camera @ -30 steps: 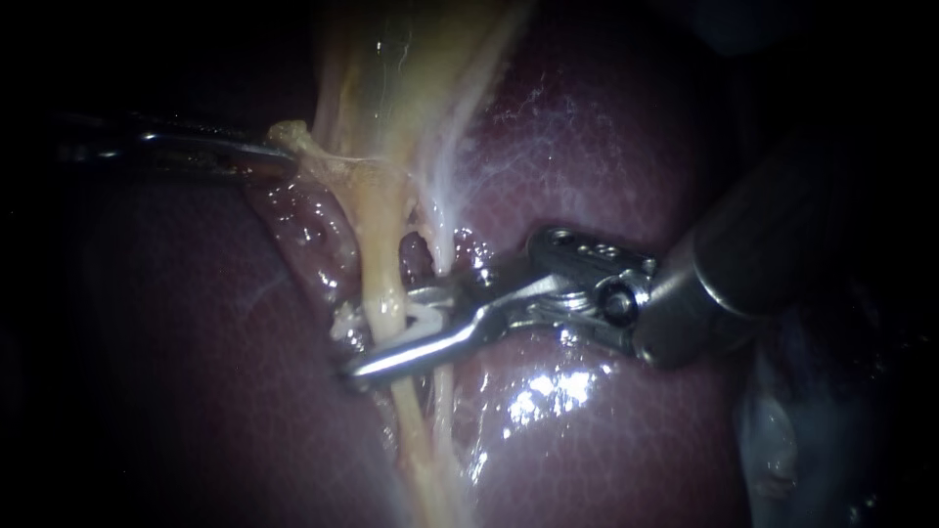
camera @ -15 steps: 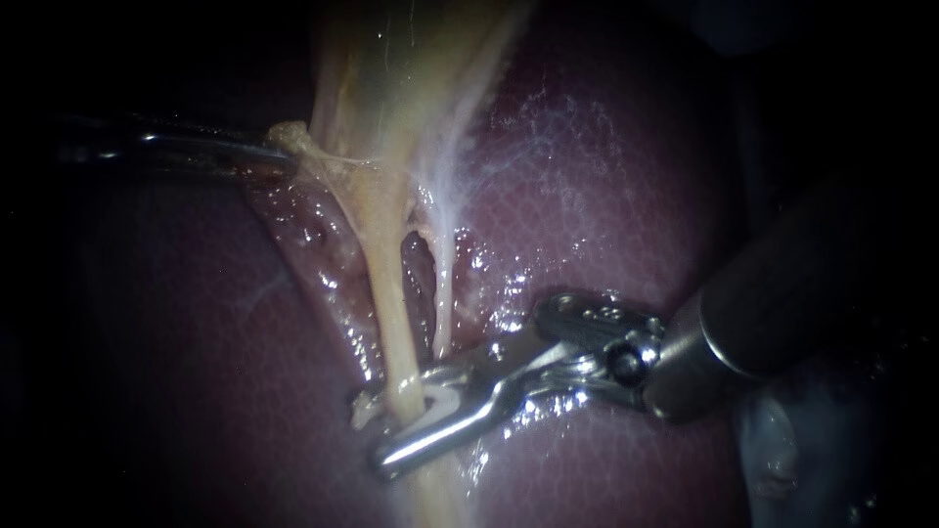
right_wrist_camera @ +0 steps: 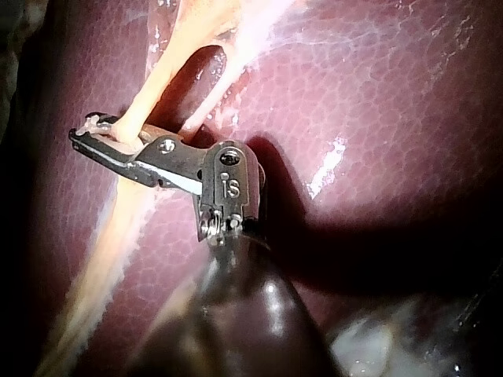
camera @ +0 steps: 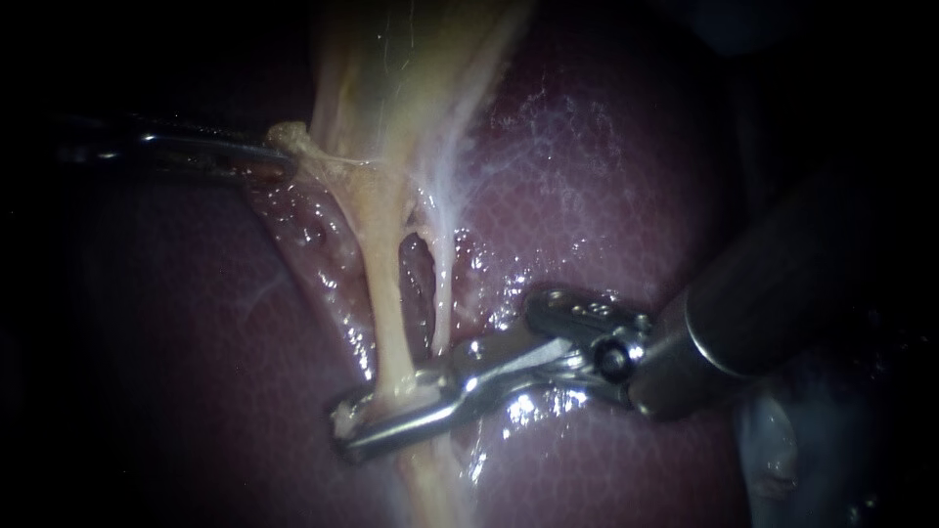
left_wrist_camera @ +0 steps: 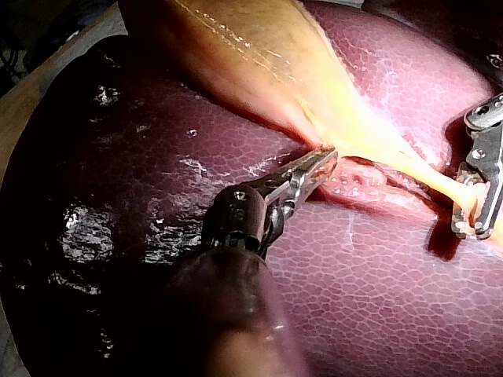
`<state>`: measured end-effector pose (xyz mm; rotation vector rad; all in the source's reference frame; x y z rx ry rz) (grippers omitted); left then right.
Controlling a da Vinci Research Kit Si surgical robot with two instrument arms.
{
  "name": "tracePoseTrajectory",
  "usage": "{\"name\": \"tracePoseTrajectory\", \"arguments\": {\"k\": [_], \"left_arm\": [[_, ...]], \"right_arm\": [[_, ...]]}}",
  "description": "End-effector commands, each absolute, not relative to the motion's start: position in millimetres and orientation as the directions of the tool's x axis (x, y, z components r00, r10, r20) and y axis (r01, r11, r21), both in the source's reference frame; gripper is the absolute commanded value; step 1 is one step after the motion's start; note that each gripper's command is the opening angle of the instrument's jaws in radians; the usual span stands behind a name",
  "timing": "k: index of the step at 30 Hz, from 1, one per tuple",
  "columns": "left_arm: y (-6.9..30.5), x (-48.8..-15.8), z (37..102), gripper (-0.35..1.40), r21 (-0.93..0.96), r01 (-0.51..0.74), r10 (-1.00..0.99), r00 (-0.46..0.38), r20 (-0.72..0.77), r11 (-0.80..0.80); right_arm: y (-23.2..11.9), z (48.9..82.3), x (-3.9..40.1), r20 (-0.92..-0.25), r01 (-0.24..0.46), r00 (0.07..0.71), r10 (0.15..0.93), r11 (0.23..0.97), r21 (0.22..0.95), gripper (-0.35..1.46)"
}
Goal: Clipping first clip left tube
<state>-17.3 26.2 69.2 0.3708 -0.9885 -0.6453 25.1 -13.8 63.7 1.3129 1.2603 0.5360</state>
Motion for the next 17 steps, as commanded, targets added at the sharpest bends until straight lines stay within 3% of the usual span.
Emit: {"name": "tracePoseTrajectory", "arguments": {"k": [1,4,17], "left_arm": [[26.2,-17.3,69.2,-0.35,0.564,0.331,-0.654,0.388,0.65,0.757],[26.2,-17.3,69.2,-0.35,0.564,0.331,-0.654,0.388,0.65,0.757],[26.2,-17.2,69.2,-0.35,0.564,0.331,-0.654,0.388,0.65,0.757]], "right_arm": [[-13.7,63.5,25.0,-0.363,0.333,0.311,0.878,0.257,0.907,-0.35],[-13.7,63.5,24.9,-0.344,0.302,0.295,0.891,0.254,0.919,-0.35],[-13.6,63.8,24.8,-0.344,0.301,0.294,0.892,0.255,0.919,-0.35]]}}
